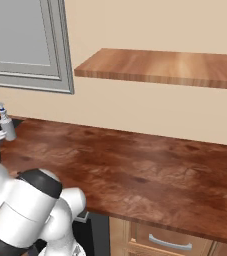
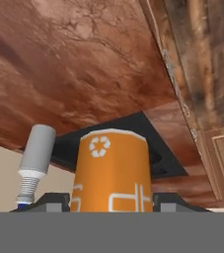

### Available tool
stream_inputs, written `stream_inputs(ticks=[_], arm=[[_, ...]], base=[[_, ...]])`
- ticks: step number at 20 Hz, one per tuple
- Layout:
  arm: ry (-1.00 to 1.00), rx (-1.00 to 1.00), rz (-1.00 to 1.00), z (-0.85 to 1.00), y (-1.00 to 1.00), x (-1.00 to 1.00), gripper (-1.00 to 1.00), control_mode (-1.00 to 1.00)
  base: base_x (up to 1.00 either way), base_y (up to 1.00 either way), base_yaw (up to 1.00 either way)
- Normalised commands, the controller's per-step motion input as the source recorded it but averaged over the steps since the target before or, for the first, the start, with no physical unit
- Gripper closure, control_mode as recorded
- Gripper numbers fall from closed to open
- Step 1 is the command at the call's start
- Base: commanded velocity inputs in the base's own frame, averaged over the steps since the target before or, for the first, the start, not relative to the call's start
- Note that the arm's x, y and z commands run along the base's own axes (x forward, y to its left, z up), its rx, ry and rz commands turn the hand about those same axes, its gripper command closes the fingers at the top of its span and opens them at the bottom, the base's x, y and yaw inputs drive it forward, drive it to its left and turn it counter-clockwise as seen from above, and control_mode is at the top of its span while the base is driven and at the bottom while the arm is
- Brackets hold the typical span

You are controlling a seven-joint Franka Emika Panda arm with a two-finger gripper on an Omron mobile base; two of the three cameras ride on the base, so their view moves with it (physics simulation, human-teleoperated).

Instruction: Locate and retrieve the soap dispenser and spray from the cabinet. Place them next to the sink.

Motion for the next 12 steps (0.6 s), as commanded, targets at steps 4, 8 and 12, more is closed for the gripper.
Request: stream_inputs(ticks=[4,8,12], arm=[[-0.02,-0.07,0.0,-0.39,0.0,0.26,1.0,-1.0],[-0.15,-0.04,0.0,-0.46,0.0,0.22,1.0,-1.0],[-0.15,-0.01,0.0,-0.43,0.0,0.18,1.0,-1.0]], base=[[0.0,0.0,0.0],[0.0,0.0,0.0],[0.0,0.0,0.0]])
